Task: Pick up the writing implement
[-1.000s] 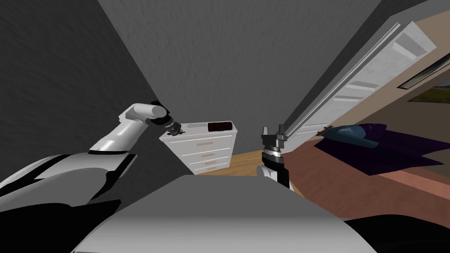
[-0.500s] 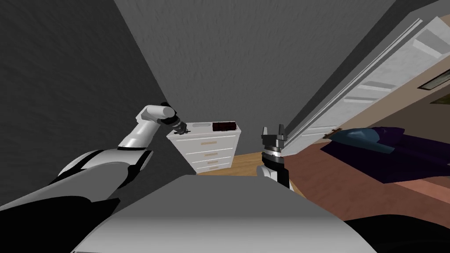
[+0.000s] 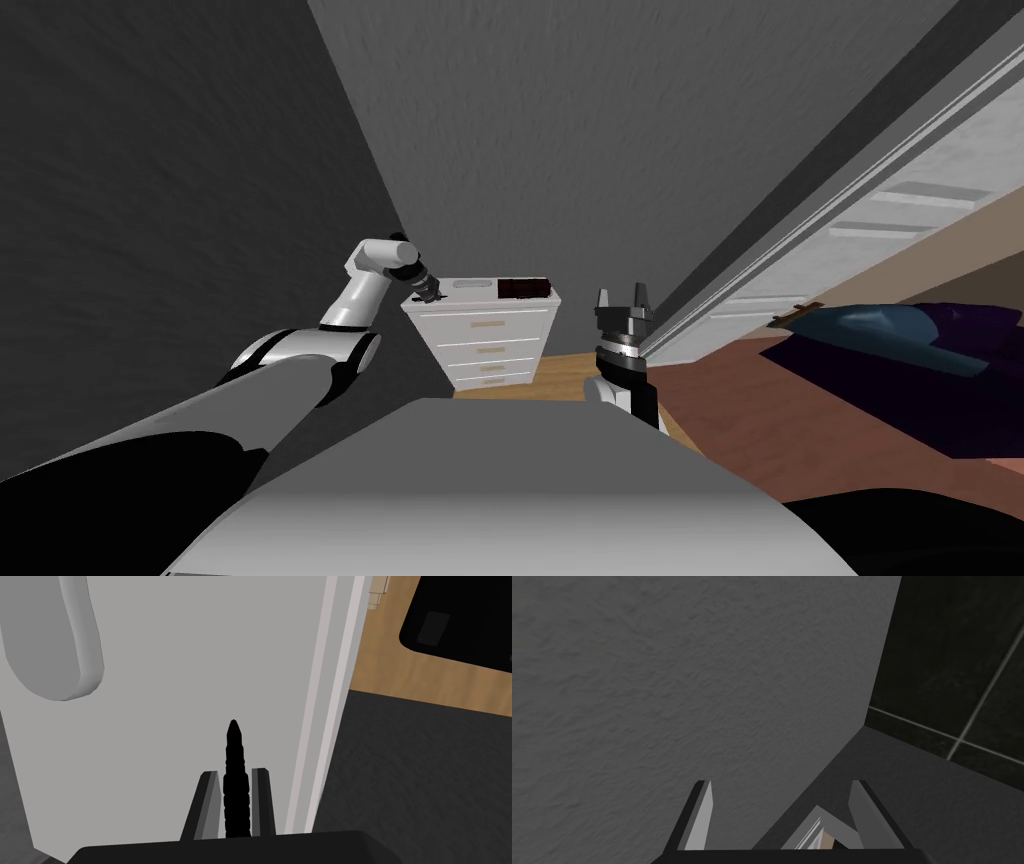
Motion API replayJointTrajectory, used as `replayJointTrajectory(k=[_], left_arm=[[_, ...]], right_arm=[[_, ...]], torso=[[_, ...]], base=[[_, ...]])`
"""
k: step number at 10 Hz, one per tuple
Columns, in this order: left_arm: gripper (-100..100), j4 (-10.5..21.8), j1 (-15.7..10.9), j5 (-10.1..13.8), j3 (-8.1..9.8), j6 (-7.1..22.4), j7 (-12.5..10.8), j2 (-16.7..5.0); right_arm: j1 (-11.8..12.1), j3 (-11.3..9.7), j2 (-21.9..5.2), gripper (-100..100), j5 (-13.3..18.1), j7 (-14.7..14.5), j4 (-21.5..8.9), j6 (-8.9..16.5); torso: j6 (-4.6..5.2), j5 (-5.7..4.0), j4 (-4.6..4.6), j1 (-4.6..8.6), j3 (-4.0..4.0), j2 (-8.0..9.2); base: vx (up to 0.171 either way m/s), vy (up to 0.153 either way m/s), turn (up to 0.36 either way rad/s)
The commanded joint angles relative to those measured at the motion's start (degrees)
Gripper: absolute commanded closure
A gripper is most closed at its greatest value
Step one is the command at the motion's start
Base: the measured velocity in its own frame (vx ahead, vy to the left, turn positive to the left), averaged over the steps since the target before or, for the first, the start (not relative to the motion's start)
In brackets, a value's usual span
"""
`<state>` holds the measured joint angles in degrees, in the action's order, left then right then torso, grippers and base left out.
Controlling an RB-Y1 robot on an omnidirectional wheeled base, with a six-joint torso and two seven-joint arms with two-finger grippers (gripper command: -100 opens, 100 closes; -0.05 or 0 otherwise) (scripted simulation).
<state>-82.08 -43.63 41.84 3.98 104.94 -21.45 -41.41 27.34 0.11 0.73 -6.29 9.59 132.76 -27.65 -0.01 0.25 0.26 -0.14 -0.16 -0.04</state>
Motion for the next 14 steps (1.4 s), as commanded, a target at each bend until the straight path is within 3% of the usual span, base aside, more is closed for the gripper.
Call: replayJointTrajectory(k=[1,2,3,4,6,8,9,10,11,12,13,14], left_arm=[[100,1.48,-2.84,-2.86,-0.14,0.79,0.37,2.86],[100,1.48,-2.84,-4.46,-0.14,0.79,0.37,4.52],[100,1.48,-2.84,-4.46,-0.14,0.79,0.37,6.15],[100,3.86,-5.44,-6.97,-0.21,2.33,0.93,7.79],[100,3.86,-7.43,-10.05,-0.21,2.33,0.93,11.1],[100,3.86,-7.43,-10.28,-0.21,2.33,0.93,13.39],[100,6.25,-10.3,-13.02,-0.28,3.87,1.48,15.69],[100,6.25,-12.02,-14.55,-0.28,3.87,1.48,17.42],[100,6.25,-12.02,-16.09,-0.28,3.87,1.48,19.06],[100,6.25,-12.02,-16.09,-0.28,3.87,1.48,20.32],[100,8.64,-15.09,-18.86,-0.35,5.4,2.04,22.5],[100,8.64,-16.61,-20.51,-0.35,5.4,2.04,24.44]], right_arm=[[0.0,0.0,0.0,0,0.0,0.0,0.0,0.0],[-0.01,0.0,0.0,0,0.0,0.0,-0.01,0.0],[-0.01,-0.01,0.0,0,0.0,0.0,-0.01,0.0],[-0.01,-0.01,0.01,0,0.0,0.0,0.0,0.0],[-0.01,0.0,0.0,0,0.0,0.0,0.0,0.0],[-0.01,-0.01,0.0,0,0.0,0.0,-0.01,0.0],[-0.01,-0.02,0.01,0,0.0,0.0,0.0,0.0],[0.0,0.0,0.0,0,0.0,0.0,0.0,0.0],[-0.01,-0.01,0.0,0,0.0,0.0,0.0,0.0],[-0.02,-0.01,0.0,0,0.0,0.0,-0.01,0.0],[-0.01,-0.01,0.01,0,0.0,0.0,-0.01,0.0],[0.0,-0.01,0.0,0,0.0,0.0,0.0,0.0]], torso=[[0.0,0.0,0.0,0.0,0.0,0.0],[0.08,0.04,0.01,-0.06,-0.01,-0.01],[0.16,0.01,0.05,0.13,-0.07,-0.08],[0.2,-0.03,0.07,0.36,-0.09,-0.13],[0.09,0.02,0.03,0.01,-0.06,-0.09],[0.19,-0.03,0.05,0.32,-0.08,-0.1],[0.18,-0.06,0.05,0.44,-0.07,-0.09],[0.03,-0.03,0.02,0.13,-0.04,-0.07],[0.12,0.01,0.01,0.03,-0.03,-0.04],[0.21,-0.02,0.04,0.19,-0.05,-0.07],[0.22,-0.06,0.04,0.36,-0.07,-0.09],[0.08,-0.04,0.02,0.16,-0.05,-0.08]], base=[[-0.018,0.102,0.152],[-0.004,0.05,-0.015],[0.003,0.008,-0.029],[0.0,0.064,0.226],[-0.004,0.077,0.082],[-0.003,0.009,-0.016],[-0.007,0.071,0.272],[-0.01,0.091,0.161],[-0.002,0.055,-0.026],[0.005,0.021,-0.033],[0.003,0.069,0.219],[0.008,0.097,0.166]])
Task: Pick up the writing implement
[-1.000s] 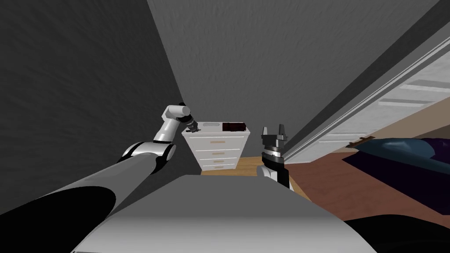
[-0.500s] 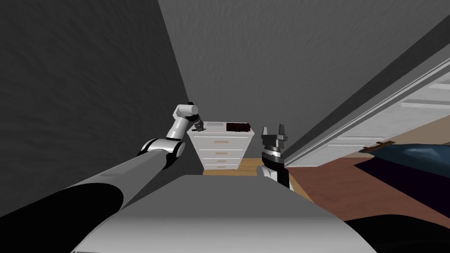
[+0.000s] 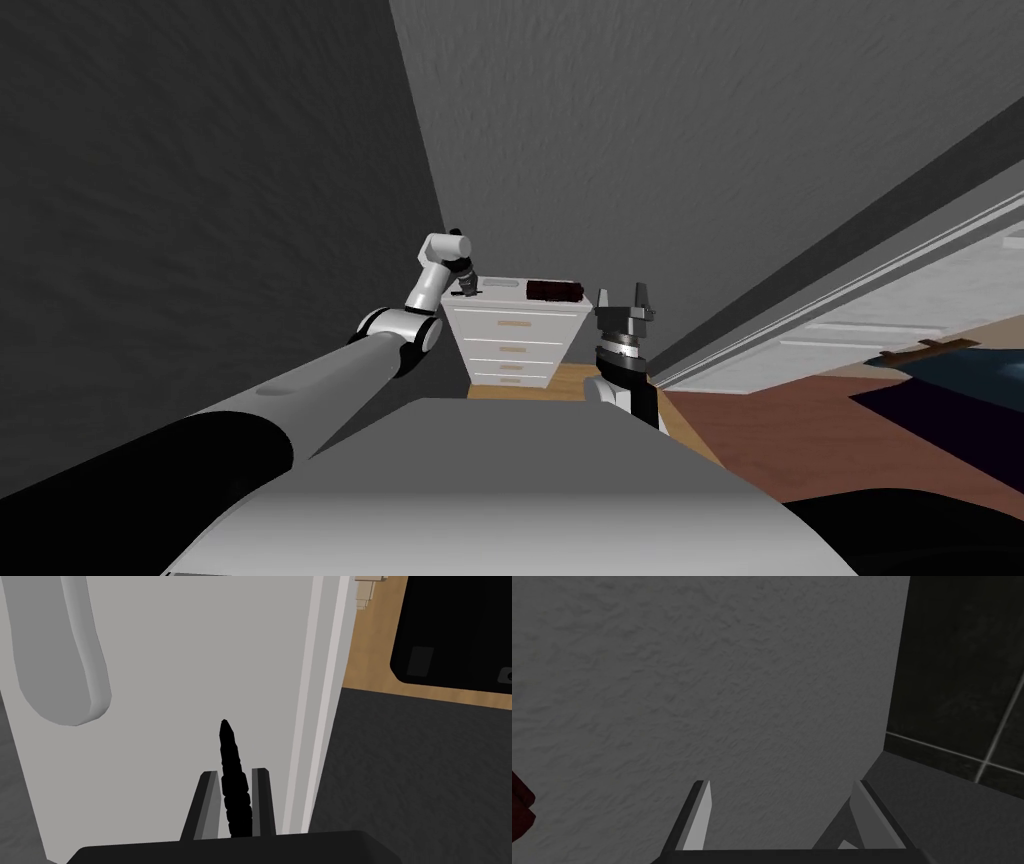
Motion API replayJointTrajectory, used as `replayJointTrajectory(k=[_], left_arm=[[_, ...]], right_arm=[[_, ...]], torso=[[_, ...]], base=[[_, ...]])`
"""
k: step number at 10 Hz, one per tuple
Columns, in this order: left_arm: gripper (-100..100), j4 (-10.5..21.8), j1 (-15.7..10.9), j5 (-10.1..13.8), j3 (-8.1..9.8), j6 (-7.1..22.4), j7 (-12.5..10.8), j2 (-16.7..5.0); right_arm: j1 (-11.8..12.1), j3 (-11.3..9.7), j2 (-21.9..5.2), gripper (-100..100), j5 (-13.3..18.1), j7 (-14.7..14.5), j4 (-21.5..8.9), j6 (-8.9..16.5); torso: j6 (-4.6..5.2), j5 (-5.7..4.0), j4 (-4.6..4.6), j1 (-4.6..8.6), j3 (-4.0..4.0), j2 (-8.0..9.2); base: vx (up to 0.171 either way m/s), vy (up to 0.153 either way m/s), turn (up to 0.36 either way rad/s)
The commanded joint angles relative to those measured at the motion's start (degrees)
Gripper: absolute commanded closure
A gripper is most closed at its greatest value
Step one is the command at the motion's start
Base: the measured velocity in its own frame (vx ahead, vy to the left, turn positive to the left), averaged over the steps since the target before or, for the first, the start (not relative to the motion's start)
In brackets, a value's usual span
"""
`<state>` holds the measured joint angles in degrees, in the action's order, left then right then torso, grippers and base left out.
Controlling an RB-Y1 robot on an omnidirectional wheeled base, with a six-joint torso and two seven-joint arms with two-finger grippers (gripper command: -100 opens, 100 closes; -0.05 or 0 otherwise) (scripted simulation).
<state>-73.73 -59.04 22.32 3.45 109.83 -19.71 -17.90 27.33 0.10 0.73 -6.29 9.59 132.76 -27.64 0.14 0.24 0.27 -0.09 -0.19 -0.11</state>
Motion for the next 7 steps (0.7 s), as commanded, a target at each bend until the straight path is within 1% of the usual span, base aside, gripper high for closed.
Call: replayJointTrajectory(k=[1,2,3,4,5,6,7], left_arm=[[100,0.29,-1.2,-2.39,0.18,0.51,0.29,2.86],[100,0.29,-1.2,-2.39,0.18,0.51,0.29,3.74],[100,2.08,-3.47,-5.03,0.12,2.05,0.85,5.98],[100,2.67,-4.96,-6.6,0.12,2.05,0.85,7.84],[100,2.67,-5.79,-8.2,0.12,2.05,0.85,9.31],[100,2.67,-5.79,-8.2,0.12,2.05,0.85,10.67],[100,4.91,-8.02,-10.84,0.05,3.58,1.4,12.64]], right_arm=[[0.0,0.0,0.0,0,0.0,0.0,0.0,0.0],[-0.01,-0.01,0.0,0,0.0,0.0,0.0,0.0],[-0.01,-0.01,0.01,0,0.0,0.0,0.0,0.0],[0.0,0.0,0.0,0,0.0,0.0,0.0,0.0],[0.0,0.0,0.0,0,0.0,0.0,0.0,0.0],[-0.01,-0.01,0.0,0,0.0,0.0,0.0,0.0],[-0.01,-0.01,0.01,0,0.0,0.0,0.0,0.0]], torso=[[0.0,0.0,0.0,0.0,0.0,0.0],[0.05,-0.01,0.03,0.12,-0.01,0.02],[0.08,-0.05,0.03,0.29,0.0,0.04],[-0.05,-0.02,0.0,0.05,0.02,0.04],[0.01,0.0,-0.01,-0.04,0.02,0.03],[0.09,-0.03,0.01,0.17,0.01,0.03],[0.12,-0.07,0.04,0.36,0.0,0.04]], base=[[0.002,0.061,0.004],[-0.004,0.019,-0.018],[-0.002,0.085,0.236],[0.005,0.101,0.161],[0.008,0.051,0.006],[0.002,0.009,-0.031],[0.003,0.076,0.204]])
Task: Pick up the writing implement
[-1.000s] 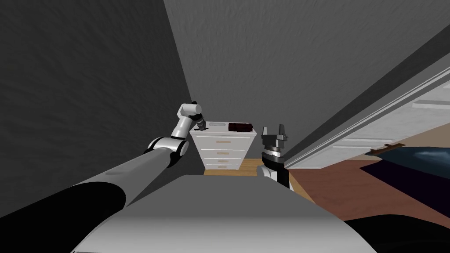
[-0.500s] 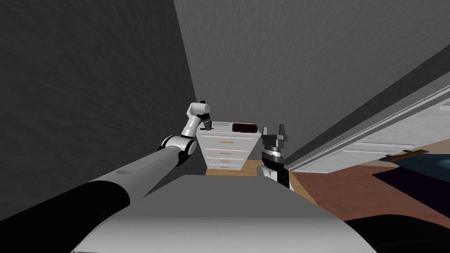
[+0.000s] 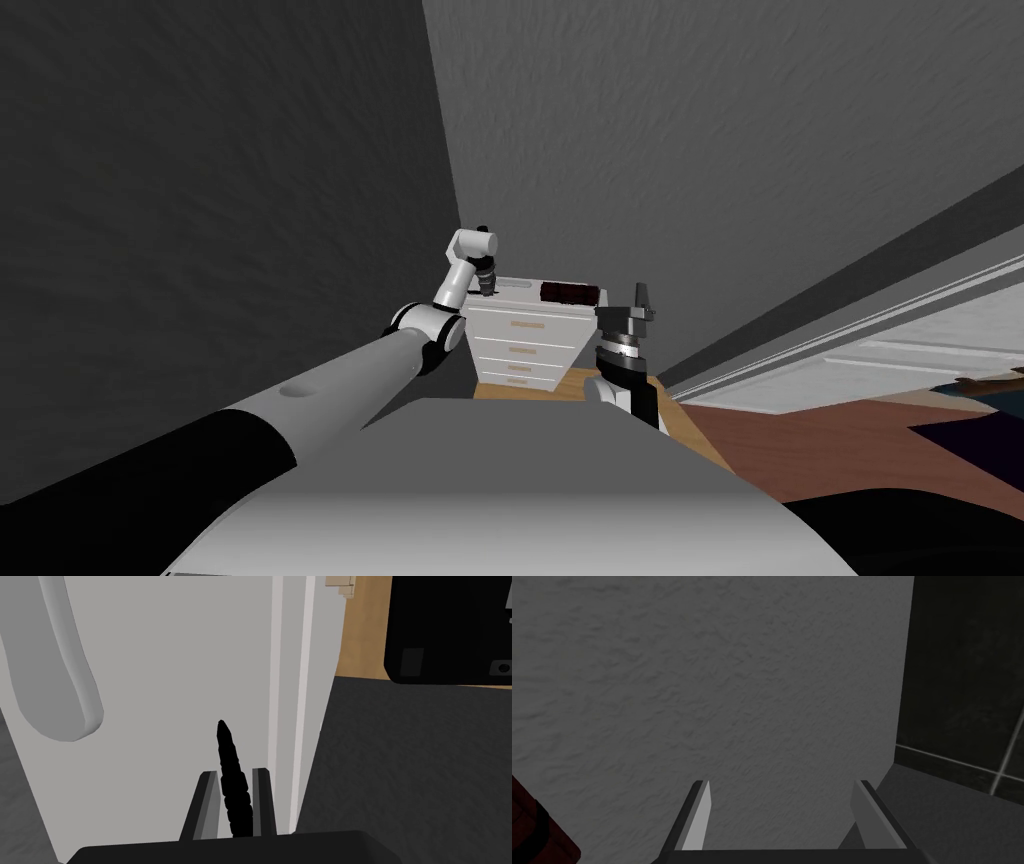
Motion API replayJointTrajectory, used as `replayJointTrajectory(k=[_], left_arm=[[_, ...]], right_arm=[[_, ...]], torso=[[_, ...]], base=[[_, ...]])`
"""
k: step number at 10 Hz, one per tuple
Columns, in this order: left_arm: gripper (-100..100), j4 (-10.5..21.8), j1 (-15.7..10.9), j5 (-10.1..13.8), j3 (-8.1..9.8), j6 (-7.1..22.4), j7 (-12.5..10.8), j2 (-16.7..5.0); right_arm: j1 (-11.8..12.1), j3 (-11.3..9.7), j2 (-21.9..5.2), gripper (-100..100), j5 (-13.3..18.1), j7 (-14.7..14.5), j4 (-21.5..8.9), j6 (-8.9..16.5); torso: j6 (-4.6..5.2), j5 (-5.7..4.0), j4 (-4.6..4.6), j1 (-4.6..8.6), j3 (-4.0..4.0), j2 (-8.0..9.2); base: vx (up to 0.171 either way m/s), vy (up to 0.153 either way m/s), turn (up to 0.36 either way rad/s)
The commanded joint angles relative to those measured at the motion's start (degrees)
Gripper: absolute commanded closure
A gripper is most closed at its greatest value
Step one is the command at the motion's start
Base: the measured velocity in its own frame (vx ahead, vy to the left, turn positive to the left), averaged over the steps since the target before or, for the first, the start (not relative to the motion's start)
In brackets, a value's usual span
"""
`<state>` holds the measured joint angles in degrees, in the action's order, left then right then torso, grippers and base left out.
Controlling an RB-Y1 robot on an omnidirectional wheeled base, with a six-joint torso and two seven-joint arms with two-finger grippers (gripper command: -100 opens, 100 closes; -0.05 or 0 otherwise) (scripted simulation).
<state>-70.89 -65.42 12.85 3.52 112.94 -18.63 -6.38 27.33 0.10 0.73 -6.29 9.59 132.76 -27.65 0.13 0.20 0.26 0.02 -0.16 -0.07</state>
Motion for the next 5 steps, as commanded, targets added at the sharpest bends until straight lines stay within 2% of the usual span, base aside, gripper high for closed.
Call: replayJointTrajectory(k=[1,2,3,4,5], left_arm=[[100,2.23,-2.86,-2.86,-0.02,0.47,0.33,2.86],[100,2.23,-4.01,-4.54,-0.02,0.47,0.33,4.51],[100,2.23,-4.01,-4.54,-0.02,0.47,0.33,6.08],[100,0.95,-3.25,-4.33,-0.12,1.16,0.16,5.13],[0,0.87,-3.21,-4.38,-0.17,1.22,0.13,5.38]], right_arm=[[0.0,0.0,0.0,0,0.0,0.0,0.0,0.0],[0.0,0.0,0.0,0,0.0,0.0,0.0,0.0],[-0.01,0.0,0.0,0,0.0,0.0,-0.01,0.0],[-0.01,-0.01,0.0,0,0.0,0.0,-0.01,0.0],[-0.01,-0.01,0.01,0,0.0,0.0,0.0,0.0]], torso=[[0.0,0.0,0.0,0.0,0.0,0.0],[0.04,0.03,0.01,-0.11,-0.01,-0.01],[0.12,0.0,-0.01,0.07,0.01,0.01],[0.16,-0.04,0.02,0.27,0.01,0.04],[0.1,-0.04,0.01,0.27,0.01,0.03]], base=[[0.01,0.097,0.172],[0.005,0.053,0.014],[0.001,0.016,-0.024],[-0.003,0.001,-0.014],[0.0,0.0,0.0]])
